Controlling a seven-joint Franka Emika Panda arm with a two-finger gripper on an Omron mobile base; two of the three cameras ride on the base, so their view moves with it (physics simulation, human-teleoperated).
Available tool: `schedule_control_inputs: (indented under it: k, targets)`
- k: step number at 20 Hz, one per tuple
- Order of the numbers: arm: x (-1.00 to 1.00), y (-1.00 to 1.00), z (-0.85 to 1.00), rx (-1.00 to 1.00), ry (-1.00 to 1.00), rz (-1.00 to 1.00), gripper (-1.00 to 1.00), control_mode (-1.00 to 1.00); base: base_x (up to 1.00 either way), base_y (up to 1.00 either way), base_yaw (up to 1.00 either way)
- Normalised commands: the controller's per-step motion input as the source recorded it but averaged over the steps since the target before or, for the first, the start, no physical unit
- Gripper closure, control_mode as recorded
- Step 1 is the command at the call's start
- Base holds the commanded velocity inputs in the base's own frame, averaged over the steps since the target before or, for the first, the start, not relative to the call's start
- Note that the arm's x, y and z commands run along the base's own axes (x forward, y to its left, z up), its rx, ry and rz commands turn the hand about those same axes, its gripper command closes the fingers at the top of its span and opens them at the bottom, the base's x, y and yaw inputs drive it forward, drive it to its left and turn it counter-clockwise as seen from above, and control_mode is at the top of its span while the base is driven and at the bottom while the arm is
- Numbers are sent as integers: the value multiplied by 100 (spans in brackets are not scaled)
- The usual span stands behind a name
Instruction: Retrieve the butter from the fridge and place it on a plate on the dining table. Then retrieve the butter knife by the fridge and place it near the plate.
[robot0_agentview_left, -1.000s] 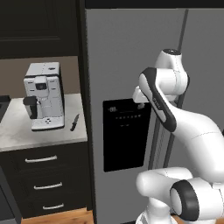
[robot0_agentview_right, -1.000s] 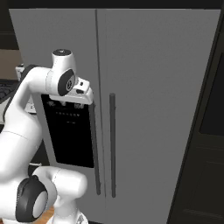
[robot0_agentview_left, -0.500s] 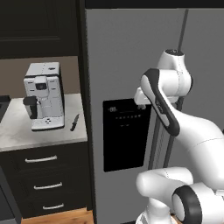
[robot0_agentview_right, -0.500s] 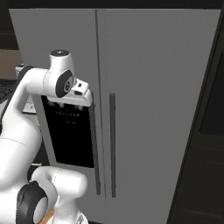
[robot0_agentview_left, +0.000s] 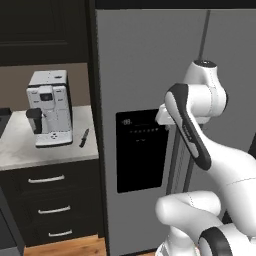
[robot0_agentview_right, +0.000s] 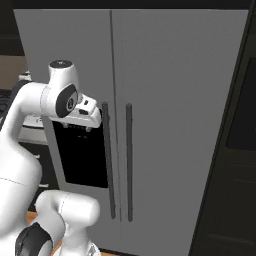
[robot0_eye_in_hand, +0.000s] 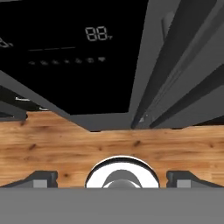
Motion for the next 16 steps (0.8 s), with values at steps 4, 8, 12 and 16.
schedule_control_inputs:
  k: [4, 8, 12, 16]
  targets:
    - [0, 0, 0, 0, 0, 0, -100, 100, -18, -26, -1]
    - [0, 0, 0, 0, 0, 0, -100, 100, -15, -46, 0]
    - [0, 0, 0, 0, 0, 0, -100, 100, -22, -50, -1]
    - [0, 0, 0, 0, 0, 0, -100, 100, -39, -30, -6]
